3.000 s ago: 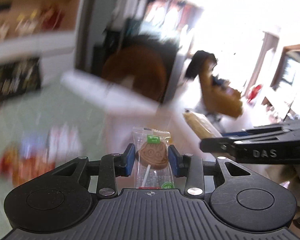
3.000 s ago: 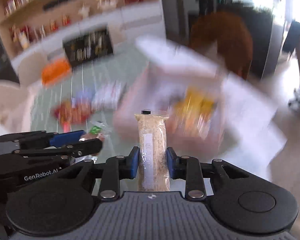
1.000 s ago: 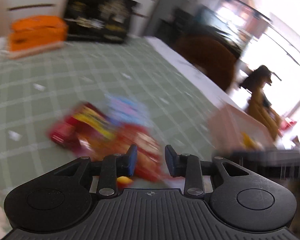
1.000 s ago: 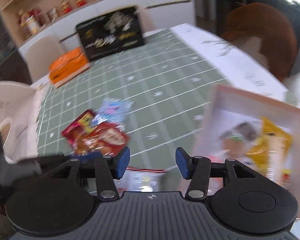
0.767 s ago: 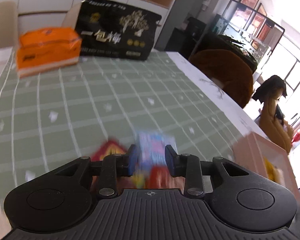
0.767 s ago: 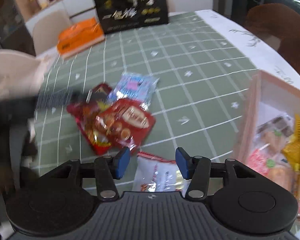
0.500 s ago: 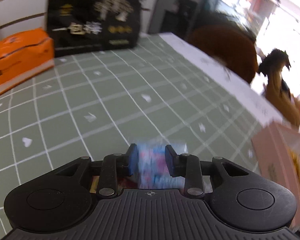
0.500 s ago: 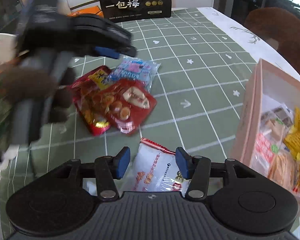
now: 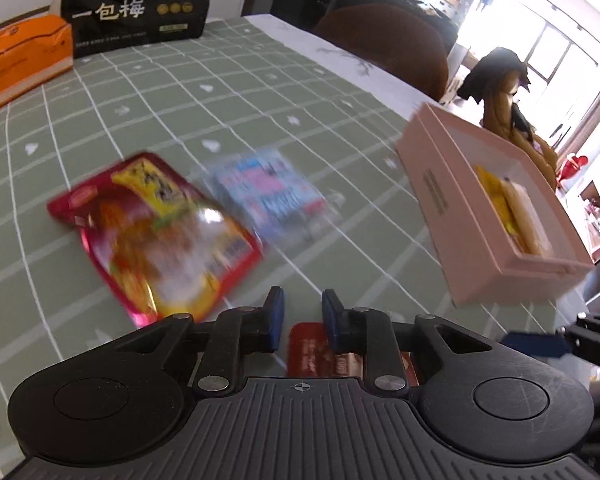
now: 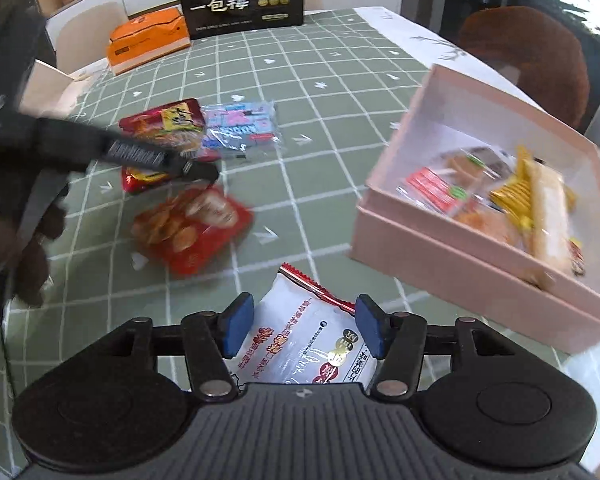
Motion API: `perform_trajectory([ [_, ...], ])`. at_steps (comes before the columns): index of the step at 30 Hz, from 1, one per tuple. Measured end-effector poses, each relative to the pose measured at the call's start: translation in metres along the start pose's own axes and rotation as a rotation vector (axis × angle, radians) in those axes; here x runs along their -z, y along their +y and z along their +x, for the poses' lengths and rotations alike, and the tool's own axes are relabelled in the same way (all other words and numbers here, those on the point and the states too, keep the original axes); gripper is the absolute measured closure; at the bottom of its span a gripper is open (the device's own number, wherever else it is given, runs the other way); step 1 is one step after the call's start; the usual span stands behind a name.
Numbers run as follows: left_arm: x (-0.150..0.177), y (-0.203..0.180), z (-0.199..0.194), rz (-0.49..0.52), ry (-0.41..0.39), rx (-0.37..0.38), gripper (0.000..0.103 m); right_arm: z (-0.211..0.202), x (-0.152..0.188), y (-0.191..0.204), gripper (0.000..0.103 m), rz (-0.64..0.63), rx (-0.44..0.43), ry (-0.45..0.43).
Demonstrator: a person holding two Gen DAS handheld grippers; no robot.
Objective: Organize snacks
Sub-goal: 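Grasp the red egg-yolk snack bag with the left tool while the right tool grasps the white printed bag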
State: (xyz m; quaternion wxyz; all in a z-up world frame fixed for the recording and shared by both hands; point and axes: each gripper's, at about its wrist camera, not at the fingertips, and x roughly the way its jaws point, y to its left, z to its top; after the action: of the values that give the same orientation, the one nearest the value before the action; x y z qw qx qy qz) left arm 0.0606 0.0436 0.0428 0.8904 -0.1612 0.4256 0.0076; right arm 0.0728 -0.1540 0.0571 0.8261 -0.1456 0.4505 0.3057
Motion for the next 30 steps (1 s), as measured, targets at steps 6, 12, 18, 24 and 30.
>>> perform_trajectory([
  [6,0.023,-0.016,-0.015,-0.09,0.002,-0.02,0.078,-0.013,0.018,-0.016,0.041,0.006,0.056,-0.013],
  [12,0.04,-0.021,-0.055,-0.128,-0.078,-0.084,0.077,-0.023,0.033,-0.042,0.035,0.066,0.057,-0.017],
  [18,0.06,-0.04,-0.054,-0.063,-0.035,-0.111,0.076,-0.022,0.036,-0.048,0.031,0.08,0.075,-0.018],
  [24,0.058,-0.062,-0.044,0.031,-0.021,-0.09,0.067,-0.045,0.045,-0.049,0.031,0.106,0.049,-0.043],
  [30,0.058,-0.075,-0.038,0.12,-0.014,-0.089,0.067,-0.041,0.064,-0.049,0.03,0.137,0.025,0.02],
])
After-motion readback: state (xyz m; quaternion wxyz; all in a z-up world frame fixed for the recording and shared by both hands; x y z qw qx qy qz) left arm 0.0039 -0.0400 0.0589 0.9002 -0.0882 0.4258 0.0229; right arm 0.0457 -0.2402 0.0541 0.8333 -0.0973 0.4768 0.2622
